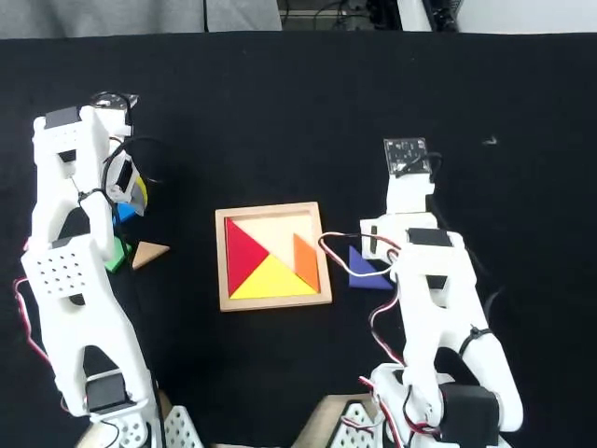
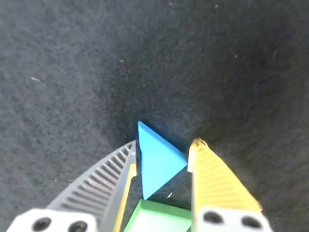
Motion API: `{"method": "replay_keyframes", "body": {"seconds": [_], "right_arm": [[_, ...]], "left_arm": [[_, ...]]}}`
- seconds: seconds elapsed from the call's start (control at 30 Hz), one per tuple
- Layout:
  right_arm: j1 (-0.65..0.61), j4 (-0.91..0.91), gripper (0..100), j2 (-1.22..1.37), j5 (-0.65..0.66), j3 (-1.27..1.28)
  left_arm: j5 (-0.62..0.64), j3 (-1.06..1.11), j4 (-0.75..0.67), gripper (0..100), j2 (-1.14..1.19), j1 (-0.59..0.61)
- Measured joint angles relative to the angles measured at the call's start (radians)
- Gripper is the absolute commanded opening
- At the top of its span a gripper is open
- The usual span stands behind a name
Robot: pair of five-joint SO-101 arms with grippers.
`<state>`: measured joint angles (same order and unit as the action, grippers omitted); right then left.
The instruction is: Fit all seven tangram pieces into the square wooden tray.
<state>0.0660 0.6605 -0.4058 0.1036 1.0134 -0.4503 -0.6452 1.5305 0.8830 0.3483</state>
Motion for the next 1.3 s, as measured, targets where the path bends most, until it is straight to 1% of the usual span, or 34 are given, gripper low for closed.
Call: {"method": "replay_keyframes", "body": {"seconds": [0.4, 0.63, 0.93, 1.0, 1.07, 1.13, 1.2, 1.3], "right_arm": [[0.000, 0.000, 1.1, 0.000, 0.000, 0.000], [0.000, 0.000, 1.1, 0.000, 0.000, 0.000], [0.000, 0.000, 1.1, 0.000, 0.000, 0.000], [0.000, 0.000, 1.1, 0.000, 0.000, 0.000], [0.000, 0.000, 1.1, 0.000, 0.000, 0.000], [0.000, 0.000, 1.1, 0.000, 0.000, 0.000], [0.000, 0.000, 1.1, 0.000, 0.000, 0.000], [0.000, 0.000, 1.1, 0.000, 0.000, 0.000]], "left_arm": [[0.000, 0.000, 0.000, 18, 0.000, 0.000], [0.000, 0.000, 0.005, 7, 0.000, -0.002], [0.000, 0.000, 0.009, 6, 0.000, -0.011], [0.000, 0.000, 0.009, 9, 0.000, -0.017], [0.000, -0.020, 0.021, 15, 0.002, -0.018], [0.000, -0.078, 0.084, 19, 0.005, -0.018], [0.000, -0.163, 0.181, 20, 0.002, -0.011], [-0.009, -0.207, 0.212, 20, -0.083, 0.061]]}}
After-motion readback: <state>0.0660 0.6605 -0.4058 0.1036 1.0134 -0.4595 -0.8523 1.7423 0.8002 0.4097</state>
